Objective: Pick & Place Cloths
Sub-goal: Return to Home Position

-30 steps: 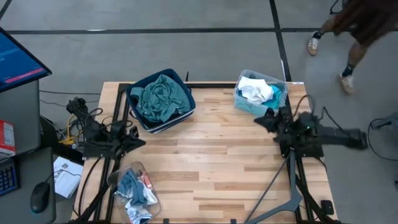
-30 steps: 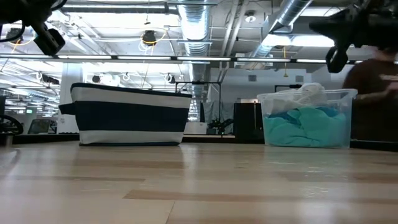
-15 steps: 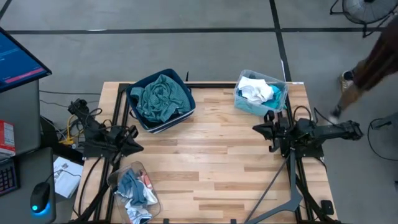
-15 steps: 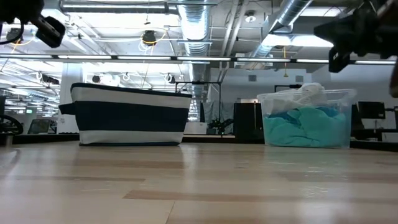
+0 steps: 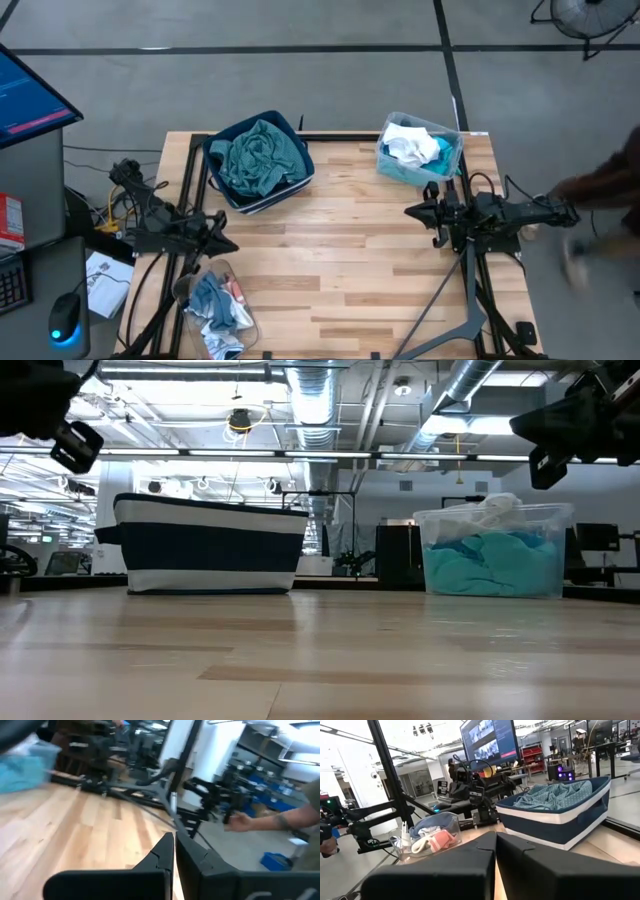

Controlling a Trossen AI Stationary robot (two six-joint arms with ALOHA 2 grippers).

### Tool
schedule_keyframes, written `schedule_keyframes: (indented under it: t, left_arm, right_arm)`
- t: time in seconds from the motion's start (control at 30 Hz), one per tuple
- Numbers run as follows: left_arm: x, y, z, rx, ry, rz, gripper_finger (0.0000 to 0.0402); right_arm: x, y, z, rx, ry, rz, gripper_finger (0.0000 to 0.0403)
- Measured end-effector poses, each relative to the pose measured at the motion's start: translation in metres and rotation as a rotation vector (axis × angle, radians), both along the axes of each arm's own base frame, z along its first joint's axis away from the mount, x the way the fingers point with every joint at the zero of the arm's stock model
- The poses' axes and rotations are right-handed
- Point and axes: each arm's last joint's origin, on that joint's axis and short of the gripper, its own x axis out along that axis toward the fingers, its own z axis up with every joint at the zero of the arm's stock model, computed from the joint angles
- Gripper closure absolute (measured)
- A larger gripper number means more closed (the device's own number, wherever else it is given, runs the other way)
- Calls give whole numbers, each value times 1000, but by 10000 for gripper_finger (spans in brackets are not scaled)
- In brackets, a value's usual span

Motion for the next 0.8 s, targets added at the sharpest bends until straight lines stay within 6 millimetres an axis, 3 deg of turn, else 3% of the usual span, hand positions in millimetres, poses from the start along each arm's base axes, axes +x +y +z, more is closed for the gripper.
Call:
schedule_keyframes:
  t: [0.13, 0.33, 0.57, 0.7, 0.8]
  left_arm:
    - [-1, -4, -1, 39, -27, -137, 400]
    - [-8, -15, -5, 49, -20, -601, 400]
    - [-6, -19, -10, 175, -29, -640, 400]
    - [-5, -20, -12, 34, 97, -649, 400]
    - [-4, -22, -14, 22, 127, -651, 400]
  right_arm:
    - [0, 0, 0, 0, 0, 0, 390]
    - [0, 0, -1, -1, 5, 0, 390]
    - [0, 0, -1, -1, 5, 0, 390]
    - [0, 0, -1, -1, 5, 0, 388]
    - [0, 0, -1, -1, 5, 0, 387]
